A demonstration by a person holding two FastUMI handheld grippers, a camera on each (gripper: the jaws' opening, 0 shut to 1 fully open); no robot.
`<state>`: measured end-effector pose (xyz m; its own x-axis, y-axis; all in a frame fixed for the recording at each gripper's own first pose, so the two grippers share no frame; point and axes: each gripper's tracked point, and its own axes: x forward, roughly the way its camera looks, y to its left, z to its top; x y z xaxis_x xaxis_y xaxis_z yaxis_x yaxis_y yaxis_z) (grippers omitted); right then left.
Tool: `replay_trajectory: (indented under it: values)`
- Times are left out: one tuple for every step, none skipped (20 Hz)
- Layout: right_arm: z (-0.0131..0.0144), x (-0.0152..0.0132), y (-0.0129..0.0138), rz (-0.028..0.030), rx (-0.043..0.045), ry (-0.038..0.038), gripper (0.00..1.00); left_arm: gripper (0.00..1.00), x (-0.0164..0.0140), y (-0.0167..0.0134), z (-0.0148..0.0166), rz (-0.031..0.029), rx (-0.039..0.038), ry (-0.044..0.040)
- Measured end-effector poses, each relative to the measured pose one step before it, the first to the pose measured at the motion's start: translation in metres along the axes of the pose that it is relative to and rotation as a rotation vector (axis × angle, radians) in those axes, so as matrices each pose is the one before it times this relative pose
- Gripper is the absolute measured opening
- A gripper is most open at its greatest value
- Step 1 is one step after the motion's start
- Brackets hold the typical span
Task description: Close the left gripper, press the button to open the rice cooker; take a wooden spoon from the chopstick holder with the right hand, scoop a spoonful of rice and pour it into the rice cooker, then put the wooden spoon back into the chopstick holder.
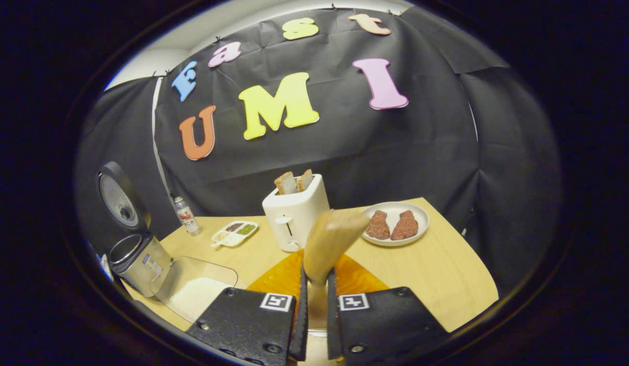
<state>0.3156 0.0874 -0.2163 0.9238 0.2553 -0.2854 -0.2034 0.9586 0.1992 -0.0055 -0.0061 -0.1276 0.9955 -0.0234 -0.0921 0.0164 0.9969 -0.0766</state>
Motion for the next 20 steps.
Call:
replay_trajectory:
  values:
    - [0.00442,-0.00006,-0.00878,-0.03067,-0.00819,-0.01116,0.28,0.94,0.00081,-0.00084,-0.00091,-0.00486,-0.01052,0.00259]
    - [0.00276,-0.00084,-0.00574,-0.02814,-0.01271,-0.01692,0.45,0.94,0.00032,-0.00070,0.00030,-0.00323,-0.00783,0.00153]
    - [0.00410,-0.00390,-0.00543,-0.02628,-0.01359,-0.01011,0.48,0.95,0.00081,-0.00050,0.00006,-0.00235,-0.00202,0.00258]
    - [0.00568,-0.00580,-0.00710,-0.02418,-0.01562,-0.00960,0.64,0.94,0.00082,0.00113,0.00057,0.00163,0.00541,0.00095]
    - [0.00427,-0.00255,-0.00486,-0.01089,-0.00889,-0.01565,0.78,0.94,0.00096,0.00277,0.00199,0.00851,0.01015,-0.00030]
    - [0.01231,-0.00992,-0.00437,-0.01792,-0.01362,-0.03211,0.89,0.94,0.00175,0.00318,0.00282,0.01020,0.01260,-0.00216]
    - [0.01019,-0.00606,-0.00507,-0.02317,-0.01339,-0.03413,0.88,0.95,0.00081,0.00264,0.00238,0.00744,0.00693,-0.00390]
    - [0.01331,-0.00944,-0.00574,-0.01695,-0.01332,-0.04187,0.89,0.94,0.00176,0.00246,0.00282,0.00545,0.00374,-0.00263]
    - [0.01367,-0.01026,-0.00499,-0.01258,-0.01086,-0.03402,0.89,0.94,0.00189,0.00127,0.00281,-0.00069,0.00006,-0.00412]
    - [0.01140,-0.01228,-0.00241,-0.00591,-0.00449,-0.02743,0.98,0.94,0.00055,0.00095,0.00378,-0.00104,-0.00113,-0.00165]
    - [0.01281,-0.01277,0.00036,0.00486,0.00692,-0.03021,1.00,0.94,0.00172,0.00187,0.00378,0.00260,0.00009,-0.00103]
    - [0.01145,-0.01476,-0.00158,0.00322,0.00902,-0.02407,0.99,0.94,0.00201,0.00348,0.00503,0.00495,0.00204,-0.00467]
    - [0.00911,-0.01336,-0.00083,0.00029,0.00540,-0.01850,1.00,0.94,0.00166,0.00444,0.00531,0.00853,0.00351,-0.00233]
    - [0.00232,-0.01268,-0.00125,-0.00608,-0.00275,-0.00491,0.99,0.94,0.00182,0.00414,0.00595,0.01093,0.00045,-0.00220]
    - [0.00136,-0.01441,-0.00378,-0.00978,-0.00251,0.00123,1.00,0.94,0.00205,0.00326,0.00702,0.00636,-0.00054,-0.00352]
    - [0.00166,-0.01520,-0.00090,-0.00050,0.00348,0.00264,1.00,0.94,0.00432,0.00302,0.00823,0.00317,-0.00287,-0.00600]
    - [0.00123,-0.01575,0.00010,0.00572,0.00481,0.00091,0.99,0.94,0.00290,0.00295,0.00759,0.00123,0.00111,-0.00371]
    - [0.00086,-0.01478,-0.00149,0.00284,-0.00561,-0.00209,1.00,0.94,0.00408,0.00251,0.00871,0.00220,0.00556,-0.00501]
    - [0.00089,-0.01266,-0.00536,-0.01162,-0.01091,-0.00180,0.99,0.94,0.00332,0.00501,0.01036,0.01090,0.00800,-0.00979]
    - [-0.00205,-0.01097,-0.00695,-0.01379,-0.01492,0.00026,1.00,0.94,0.00457,0.00516,0.01101,0.00816,0.00834,-0.01116]
